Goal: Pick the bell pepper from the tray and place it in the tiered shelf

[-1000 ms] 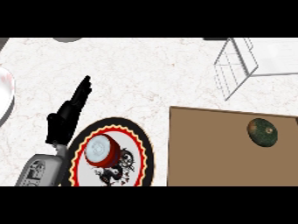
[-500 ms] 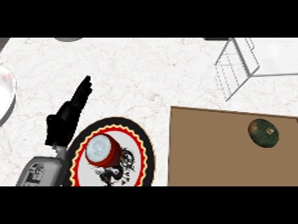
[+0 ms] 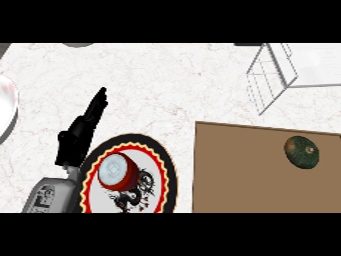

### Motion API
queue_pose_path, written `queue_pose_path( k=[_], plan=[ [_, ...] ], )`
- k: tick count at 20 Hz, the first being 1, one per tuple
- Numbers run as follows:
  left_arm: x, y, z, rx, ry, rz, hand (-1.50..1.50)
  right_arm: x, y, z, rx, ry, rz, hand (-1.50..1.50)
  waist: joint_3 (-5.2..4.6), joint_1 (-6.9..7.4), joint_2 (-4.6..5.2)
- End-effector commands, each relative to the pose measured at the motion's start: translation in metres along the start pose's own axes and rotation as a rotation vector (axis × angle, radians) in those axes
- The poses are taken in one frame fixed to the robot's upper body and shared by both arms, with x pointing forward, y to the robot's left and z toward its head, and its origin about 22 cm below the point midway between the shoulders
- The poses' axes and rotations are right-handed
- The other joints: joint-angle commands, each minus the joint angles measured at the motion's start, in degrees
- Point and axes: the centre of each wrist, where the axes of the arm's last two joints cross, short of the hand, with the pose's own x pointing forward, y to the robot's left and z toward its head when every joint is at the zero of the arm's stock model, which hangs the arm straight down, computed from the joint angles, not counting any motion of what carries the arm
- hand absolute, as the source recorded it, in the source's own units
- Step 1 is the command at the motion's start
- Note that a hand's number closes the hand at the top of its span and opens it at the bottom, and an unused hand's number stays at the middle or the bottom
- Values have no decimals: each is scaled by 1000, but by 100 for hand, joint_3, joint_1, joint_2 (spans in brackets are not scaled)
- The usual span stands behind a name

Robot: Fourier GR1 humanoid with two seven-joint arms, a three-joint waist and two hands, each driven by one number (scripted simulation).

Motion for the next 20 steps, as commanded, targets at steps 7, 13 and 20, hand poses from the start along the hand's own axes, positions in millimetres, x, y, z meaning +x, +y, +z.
queue_pose_path(
  k=[7,13,20],
  plan=[
    [-3,9,4,9,-14,-7,0,-26,72,-21,-56,-81,54,150,0,54,11],
    [1,0,2,-5,-4,-19,0,-42,67,-39,-95,-2,-286,150,6,85,23],
    [-1,10,-10,-11,-15,-4,0,-79,66,-65,-90,-3,-303,150,3,39,19]
  ],
)
